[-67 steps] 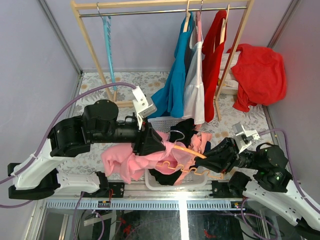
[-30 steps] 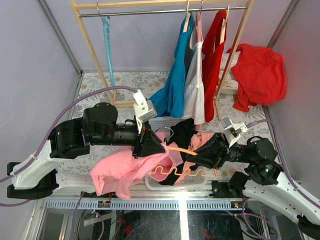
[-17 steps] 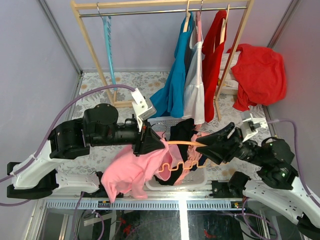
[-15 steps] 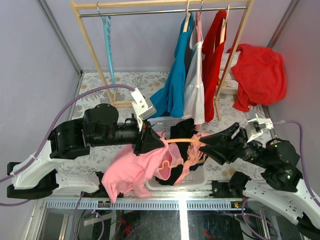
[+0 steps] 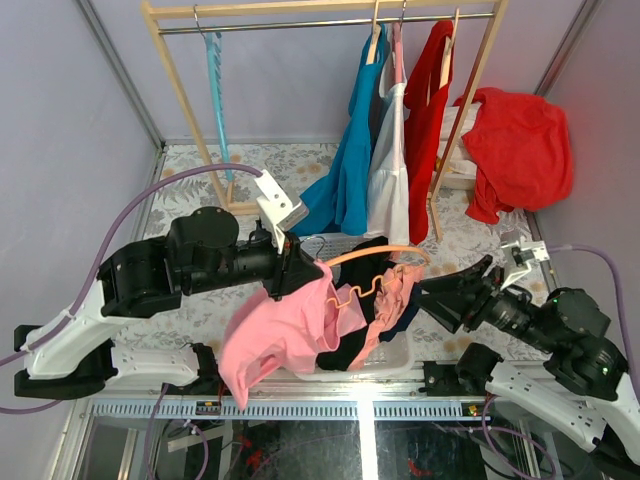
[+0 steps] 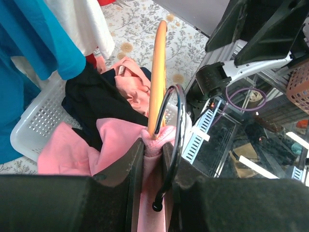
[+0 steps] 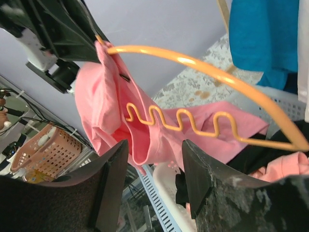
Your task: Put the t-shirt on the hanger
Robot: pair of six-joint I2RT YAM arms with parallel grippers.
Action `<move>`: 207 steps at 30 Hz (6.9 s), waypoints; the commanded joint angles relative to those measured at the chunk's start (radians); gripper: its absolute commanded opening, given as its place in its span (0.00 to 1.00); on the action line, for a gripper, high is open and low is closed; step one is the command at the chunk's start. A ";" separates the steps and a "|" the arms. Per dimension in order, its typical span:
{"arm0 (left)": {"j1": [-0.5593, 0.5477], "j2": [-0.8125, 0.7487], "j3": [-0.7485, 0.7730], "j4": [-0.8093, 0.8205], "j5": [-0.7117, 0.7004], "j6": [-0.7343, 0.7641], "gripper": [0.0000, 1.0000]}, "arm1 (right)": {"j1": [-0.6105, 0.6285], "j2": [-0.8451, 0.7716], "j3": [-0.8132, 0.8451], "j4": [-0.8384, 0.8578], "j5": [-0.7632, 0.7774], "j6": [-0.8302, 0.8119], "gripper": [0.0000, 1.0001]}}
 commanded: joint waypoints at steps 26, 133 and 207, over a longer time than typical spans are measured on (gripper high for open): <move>0.003 0.071 0.028 0.185 -0.279 -0.016 0.00 | 0.003 0.200 -0.306 0.437 -0.029 0.214 0.50; 0.002 -0.158 -0.039 0.066 -0.117 -0.084 0.00 | 0.429 0.349 -0.091 0.154 0.888 0.083 0.00; 0.001 -0.102 -0.206 -0.027 0.085 -0.096 0.00 | 0.426 0.269 0.200 -0.391 1.235 -0.078 0.00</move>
